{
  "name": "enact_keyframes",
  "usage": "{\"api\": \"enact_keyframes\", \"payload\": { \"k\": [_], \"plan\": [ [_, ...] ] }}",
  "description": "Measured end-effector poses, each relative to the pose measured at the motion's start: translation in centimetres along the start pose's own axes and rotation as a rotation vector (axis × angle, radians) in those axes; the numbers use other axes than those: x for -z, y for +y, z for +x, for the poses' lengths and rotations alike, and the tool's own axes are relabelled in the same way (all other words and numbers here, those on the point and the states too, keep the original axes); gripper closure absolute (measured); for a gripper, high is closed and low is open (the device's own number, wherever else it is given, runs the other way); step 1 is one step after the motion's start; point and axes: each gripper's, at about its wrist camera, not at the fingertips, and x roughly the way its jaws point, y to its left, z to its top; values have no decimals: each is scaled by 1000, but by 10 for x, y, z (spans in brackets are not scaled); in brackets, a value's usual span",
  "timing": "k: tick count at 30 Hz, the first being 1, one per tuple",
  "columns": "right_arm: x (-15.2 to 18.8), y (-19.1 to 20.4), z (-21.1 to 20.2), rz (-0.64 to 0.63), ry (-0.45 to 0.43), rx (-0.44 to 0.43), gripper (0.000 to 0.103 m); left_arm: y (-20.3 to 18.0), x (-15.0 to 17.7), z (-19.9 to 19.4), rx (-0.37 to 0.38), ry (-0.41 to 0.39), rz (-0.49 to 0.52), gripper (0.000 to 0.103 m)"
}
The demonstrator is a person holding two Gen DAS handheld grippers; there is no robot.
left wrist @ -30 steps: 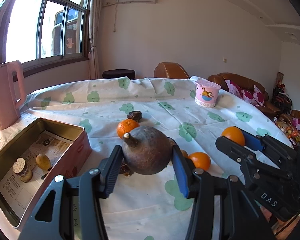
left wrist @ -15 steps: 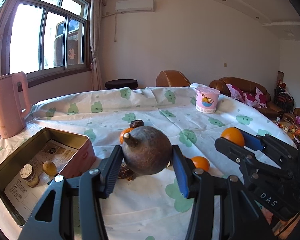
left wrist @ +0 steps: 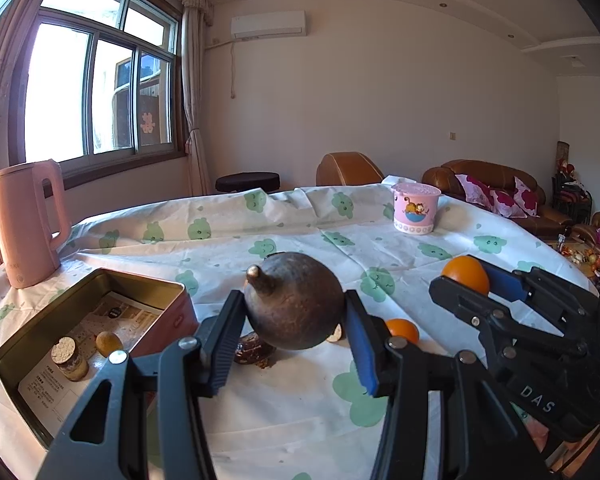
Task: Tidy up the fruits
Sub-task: 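Lift the orange with right gripper while left gripper lifts the brown pear-shaped fruit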
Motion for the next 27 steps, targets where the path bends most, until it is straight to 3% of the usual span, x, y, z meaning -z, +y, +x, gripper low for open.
{"api": "enact_keyframes", "payload": {
  "k": [27],
  "plan": [
    [0,2,-6,-7,-26,-11,64,-3,0,-15,-17,-65,19,52]
  ]
}}
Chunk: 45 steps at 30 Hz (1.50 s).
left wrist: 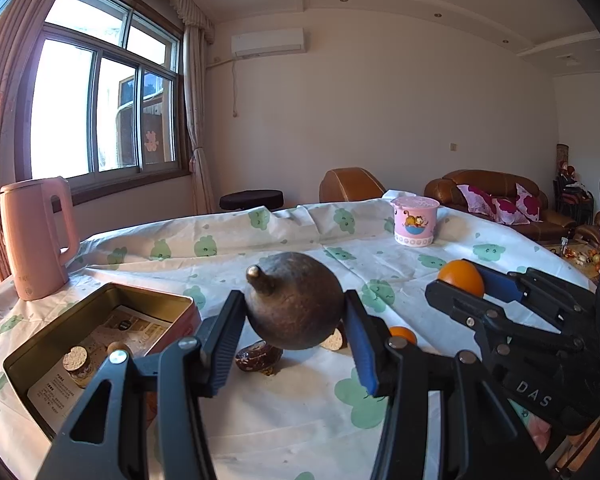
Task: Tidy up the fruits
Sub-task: 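Lift the orange with right gripper while left gripper lifts the brown pear-shaped fruit, then carry the orange over the tin with right gripper while left gripper carries the brown fruit there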
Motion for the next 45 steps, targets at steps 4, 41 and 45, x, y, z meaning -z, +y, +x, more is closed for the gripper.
{"api": "enact_keyframes", "payload": {
  "k": [4,41,45],
  "plan": [
    [-2,1,2,-7,16,-6,64,2,0,-2,5,3,-2,52],
    [-119,109,51,-173,7,-286,64,131,-5,-24,-268,75,-118,52],
    [-117,126,66,-192,30,-312,64,144,-1,-23,-301,100,-122,52]
  ]
}}
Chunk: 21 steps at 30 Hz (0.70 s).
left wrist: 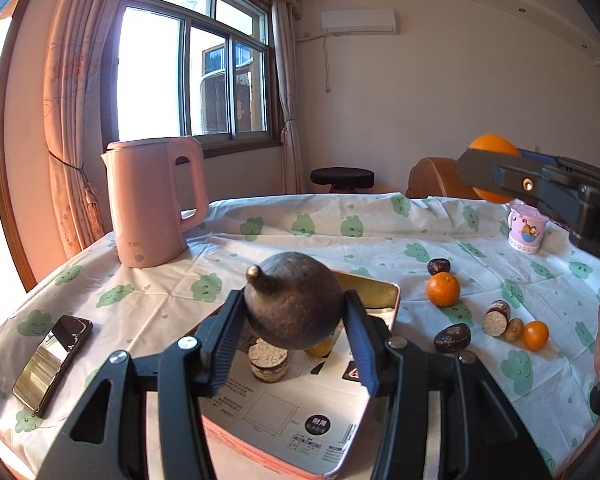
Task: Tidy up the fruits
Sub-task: 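Carry the orange over the tin with right gripper while left gripper carries the brown fruit there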
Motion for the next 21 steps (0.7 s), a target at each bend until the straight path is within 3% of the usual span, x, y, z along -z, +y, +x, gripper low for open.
{"api": "enact_keyframes", "payload": {
  "k": [21],
  "plan": [
    [33,34,78,1,152,-86,64,39,8,26,-98,105,-12,52]
  ]
}}
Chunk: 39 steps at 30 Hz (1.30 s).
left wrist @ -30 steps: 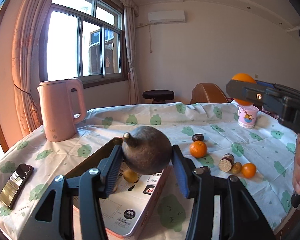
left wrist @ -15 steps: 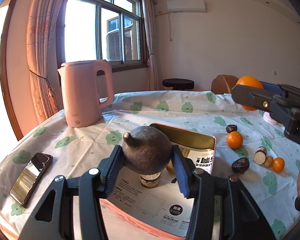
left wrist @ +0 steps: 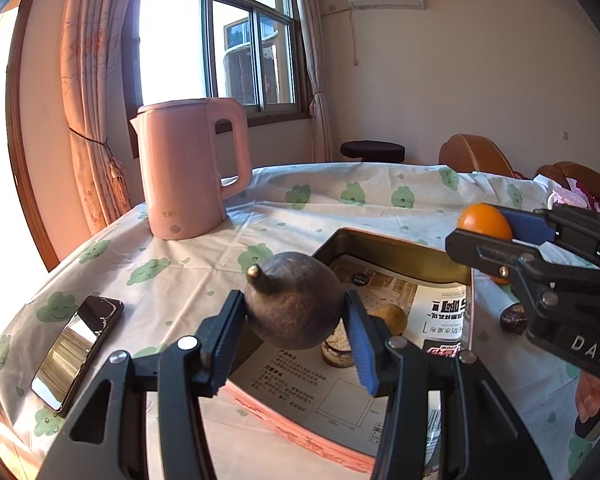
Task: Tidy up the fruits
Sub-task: 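Carry the orange over the tin with right gripper while left gripper carries the brown fruit there, then lower and release the orange into the tin with right gripper while left gripper releases the brown fruit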
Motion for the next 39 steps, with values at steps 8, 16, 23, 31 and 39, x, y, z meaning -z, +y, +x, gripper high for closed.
{"api": "enact_keyframes", "payload": {
  "k": [8,16,23,31,39],
  "plan": [
    [10,8,16,-2,43,-17,64,2,4,11,-11,45,10,52],
    [18,15,27,-11,80,-25,64,2,7,19,-14,75,21,52],
    [21,18,33,-21,103,-29,64,0,9,25,-14,99,32,52],
    [22,22,42,-39,150,-20,64,-1,10,30,-10,125,34,52],
    [24,22,49,-36,189,-18,64,-1,11,34,-5,147,32,52]
  ]
}}
